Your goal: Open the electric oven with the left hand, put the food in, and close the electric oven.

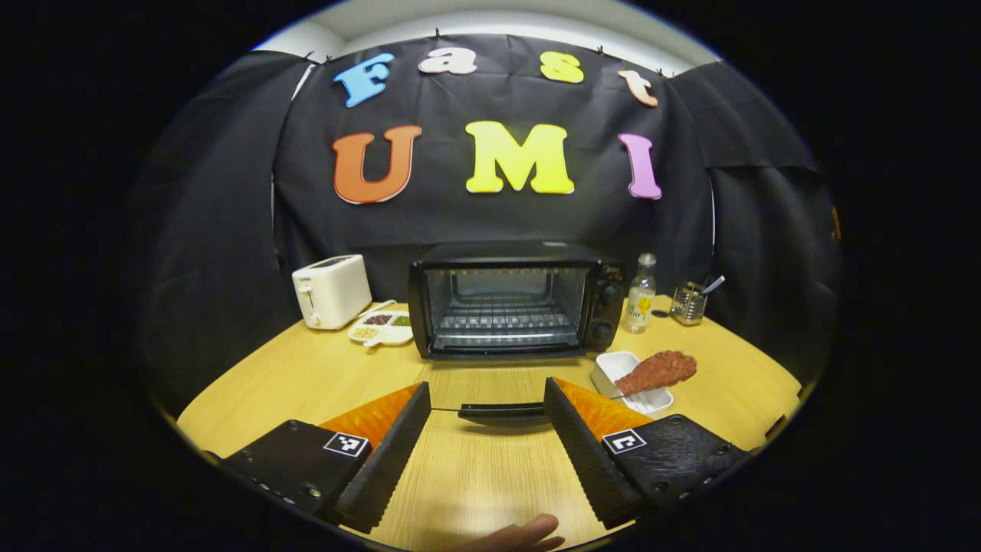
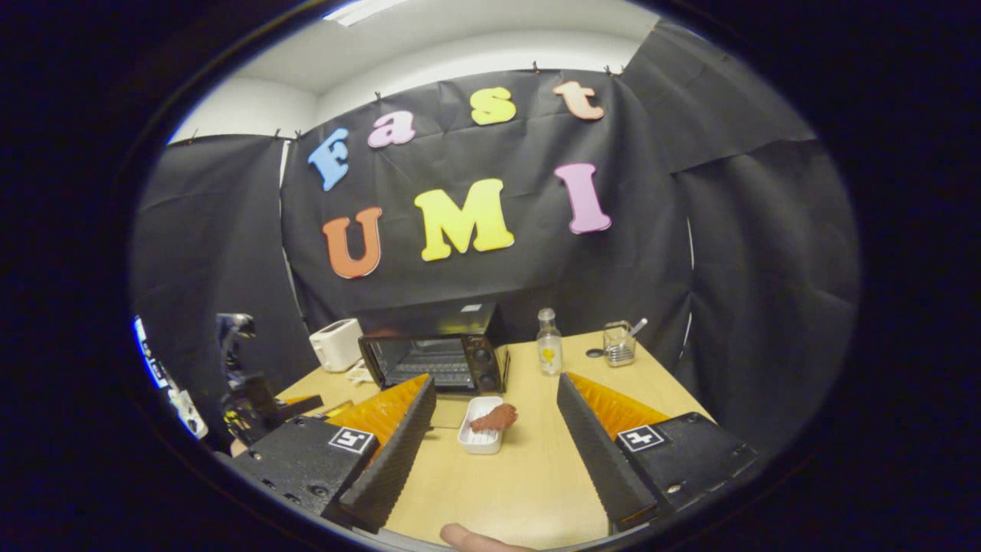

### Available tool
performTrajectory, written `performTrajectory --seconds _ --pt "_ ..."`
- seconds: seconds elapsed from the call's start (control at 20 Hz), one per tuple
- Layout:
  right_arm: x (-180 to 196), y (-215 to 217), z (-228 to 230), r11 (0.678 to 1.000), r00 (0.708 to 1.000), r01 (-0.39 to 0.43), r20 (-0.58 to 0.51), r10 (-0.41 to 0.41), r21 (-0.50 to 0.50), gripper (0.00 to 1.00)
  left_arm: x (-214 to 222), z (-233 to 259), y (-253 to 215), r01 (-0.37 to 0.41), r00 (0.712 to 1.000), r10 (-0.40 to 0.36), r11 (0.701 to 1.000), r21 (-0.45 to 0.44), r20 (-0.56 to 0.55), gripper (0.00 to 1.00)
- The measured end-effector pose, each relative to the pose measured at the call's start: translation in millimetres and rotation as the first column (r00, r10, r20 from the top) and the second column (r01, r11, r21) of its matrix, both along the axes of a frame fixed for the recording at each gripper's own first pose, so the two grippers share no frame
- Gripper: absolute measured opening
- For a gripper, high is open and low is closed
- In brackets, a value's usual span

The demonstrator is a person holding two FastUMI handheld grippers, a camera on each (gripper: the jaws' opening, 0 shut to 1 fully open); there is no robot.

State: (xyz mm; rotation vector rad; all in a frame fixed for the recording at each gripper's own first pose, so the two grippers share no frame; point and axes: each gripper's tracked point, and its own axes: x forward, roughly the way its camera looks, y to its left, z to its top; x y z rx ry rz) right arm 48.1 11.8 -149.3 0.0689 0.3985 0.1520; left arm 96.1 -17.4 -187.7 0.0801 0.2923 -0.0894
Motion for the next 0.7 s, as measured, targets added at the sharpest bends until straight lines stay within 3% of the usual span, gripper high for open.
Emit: performTrajectory --seconds 0.1,0.3,0.5,0.6,0.7 --pt "15 2 -23 0.999 0.996 -0.03 -0.081 0.028 -0.014 0.96 -18 37 10 0.0 0.997 0.0 1.0 -0.002 0.074 0.95" --pt "53 6 -77 0.994 0.964 -0.107 -0.248 0.099 -0.02 1.0 -61 97 23 0.01 0.977 -0.011 1.0 0.003 0.215 0.94" --pt "97 -8 -141 0.991 0.897 -0.13 -0.427 0.116 -0.005 1.0 -94 126 35 -0.014 0.963 0.019 1.0 -0.021 0.269 0.95" --pt "107 -4 -168 0.983 0.848 -0.168 -0.498 0.183 0.076 0.99 -102 134 37 -0.013 0.961 0.023 0.999 -0.036 0.275 0.95" --pt "120 0 -185 0.975 0.825 -0.154 -0.521 0.217 0.161 0.97 -110 141 37 -0.001 0.959 0.013 0.999 -0.041 0.285 0.94"
